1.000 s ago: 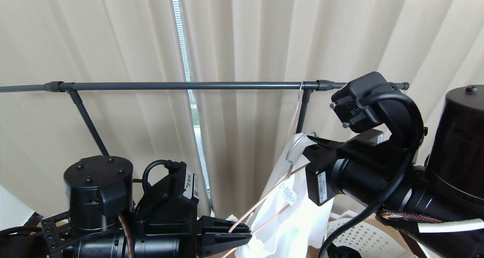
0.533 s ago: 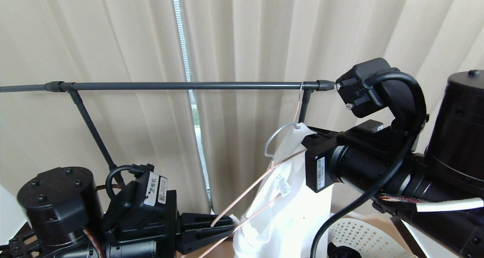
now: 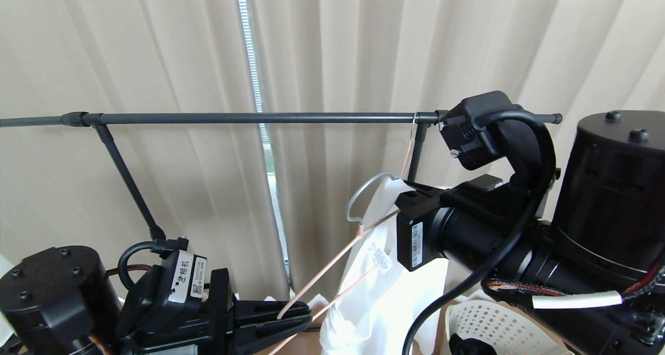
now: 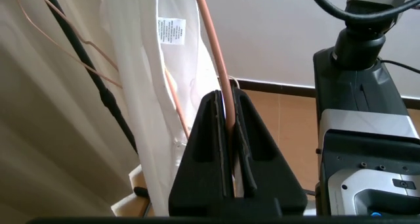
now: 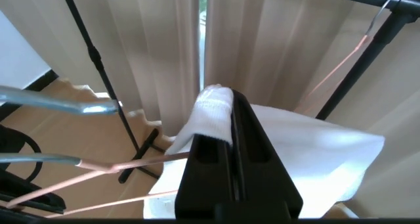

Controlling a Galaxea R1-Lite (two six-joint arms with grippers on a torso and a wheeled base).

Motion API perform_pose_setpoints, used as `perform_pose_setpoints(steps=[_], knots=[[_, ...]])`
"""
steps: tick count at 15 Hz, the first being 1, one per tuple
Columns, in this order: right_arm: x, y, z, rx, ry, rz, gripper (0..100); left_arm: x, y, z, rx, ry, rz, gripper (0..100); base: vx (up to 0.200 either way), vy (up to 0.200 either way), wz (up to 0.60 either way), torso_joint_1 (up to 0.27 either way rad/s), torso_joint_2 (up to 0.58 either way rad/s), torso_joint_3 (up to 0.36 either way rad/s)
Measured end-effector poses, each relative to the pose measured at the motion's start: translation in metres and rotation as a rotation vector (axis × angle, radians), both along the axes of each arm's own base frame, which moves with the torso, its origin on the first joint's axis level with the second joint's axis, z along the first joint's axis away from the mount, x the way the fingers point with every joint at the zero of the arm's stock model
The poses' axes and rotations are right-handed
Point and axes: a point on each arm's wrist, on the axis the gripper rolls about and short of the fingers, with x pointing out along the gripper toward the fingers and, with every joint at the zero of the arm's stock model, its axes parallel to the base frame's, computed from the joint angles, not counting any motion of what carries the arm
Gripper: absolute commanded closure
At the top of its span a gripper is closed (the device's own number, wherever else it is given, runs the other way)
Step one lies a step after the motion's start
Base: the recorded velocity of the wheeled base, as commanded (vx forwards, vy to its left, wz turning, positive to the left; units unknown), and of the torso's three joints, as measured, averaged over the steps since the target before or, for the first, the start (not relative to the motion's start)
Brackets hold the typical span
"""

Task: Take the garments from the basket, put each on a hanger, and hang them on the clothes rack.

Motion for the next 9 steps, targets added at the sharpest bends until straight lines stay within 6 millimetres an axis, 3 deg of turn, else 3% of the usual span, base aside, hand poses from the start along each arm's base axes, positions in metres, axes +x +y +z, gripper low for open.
perform_pose_setpoints(steps=[9], knots=[[-0.011, 0.008, 0.004, 0.050, -0.011, 0.036, 100, 0.001, 0.000, -0.002, 0.006, 0.008, 0.002, 100, 0.000, 0.000, 0.00, 0.000, 0.00, 0.000]])
